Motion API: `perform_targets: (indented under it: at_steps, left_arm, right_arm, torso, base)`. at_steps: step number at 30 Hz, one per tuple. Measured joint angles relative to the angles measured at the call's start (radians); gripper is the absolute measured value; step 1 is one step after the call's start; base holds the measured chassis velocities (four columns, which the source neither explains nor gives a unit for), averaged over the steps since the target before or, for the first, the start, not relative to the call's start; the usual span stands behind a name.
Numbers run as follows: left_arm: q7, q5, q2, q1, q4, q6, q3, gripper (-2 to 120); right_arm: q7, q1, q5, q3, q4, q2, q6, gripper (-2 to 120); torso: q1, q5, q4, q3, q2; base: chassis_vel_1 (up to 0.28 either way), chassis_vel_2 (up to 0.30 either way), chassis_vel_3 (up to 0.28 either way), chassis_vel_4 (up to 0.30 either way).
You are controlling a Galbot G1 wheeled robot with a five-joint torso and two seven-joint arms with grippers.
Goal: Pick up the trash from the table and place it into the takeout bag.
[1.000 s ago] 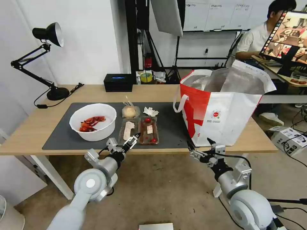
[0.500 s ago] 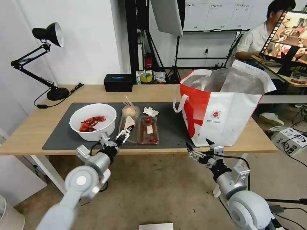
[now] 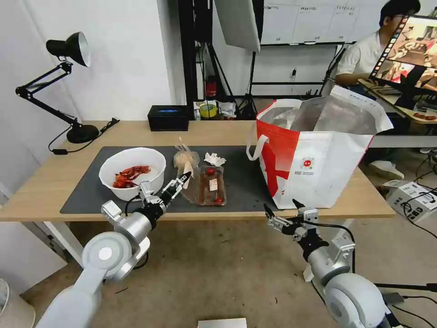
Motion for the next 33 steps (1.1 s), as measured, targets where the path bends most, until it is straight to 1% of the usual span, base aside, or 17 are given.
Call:
perform_targets:
  at_steps: [6,10,11,14,15,17,26,33]
  left_arm:
    - [0.014,0.005,0.005,-0.011,0.004,-0.002,0.017,100]
    - [0.018,0.009,0.029,-0.060,0.028,-0.003,0.084,100]
    - [0.018,0.009,0.029,-0.060,0.028,-0.003,0.084,100]
    - [0.018,0.018,0.032,-0.112,0.053,-0.004,0.154,100]
    - [0.018,0.018,0.032,-0.112,0.053,-0.004,0.154,100]
    - [0.016,0.019,0.030,-0.150,0.066,-0.006,0.187,100]
    - [0.031,0.012,0.046,-0.212,0.091,-0.007,0.243,100]
    - [0.049,0.048,0.039,-0.227,0.096,-0.009,0.276,100]
  right_arm:
    - [0.000,-0.002,0.001,-0.007,0.003,-0.002,0.000,100]
    - [-0.002,-0.016,0.006,0.024,0.020,-0.009,0.000,100]
    - [-0.002,-0.016,0.006,0.024,0.020,-0.009,0.000,100]
    - [-0.001,-0.029,0.010,0.051,0.032,-0.010,-0.001,100]
    - [-0.001,-0.029,0.010,0.051,0.032,-0.010,-0.001,100]
    - [-0.001,-0.041,0.009,0.064,0.039,-0.005,-0.001,100]
    - [-0.001,-0.080,0.009,0.106,0.062,0.005,-0.003,100]
    - [-0.003,-0.089,0.015,0.124,0.065,0.004,-0.003,100]
  torso:
    - [0.000,0.0000,0.0002,0.000,0.000]
    - [0.000,0.0001,0.0001,0.000,0.000]
    - [0.000,0.0001,0.0001,0.000,0.000]
    - [0.000,-0.0001,0.0000,0.000,0.000]
    - [0.000,-0.0001,0.0000,0.000,0.000]
    - [0.000,0.0001,0.0000,0.000,0.000]
    - [0.000,0.0001,0.0001,0.000,0.000]
    - [0.000,0.0001,0.0000,0.000,0.000]
  base:
    - [0.000,0.000,0.000,0.000]
    - [0.000,0.000,0.000,0.000]
    - [0.000,0.000,0.000,0.000]
    - [0.000,0.000,0.000,0.000]
    - [0.000,0.000,0.000,0.000]
    - [0.000,0.000,0.000,0.000]
    - [0.000,0.000,0.000,0.000]
    - [0.000,0.000,0.000,0.000]
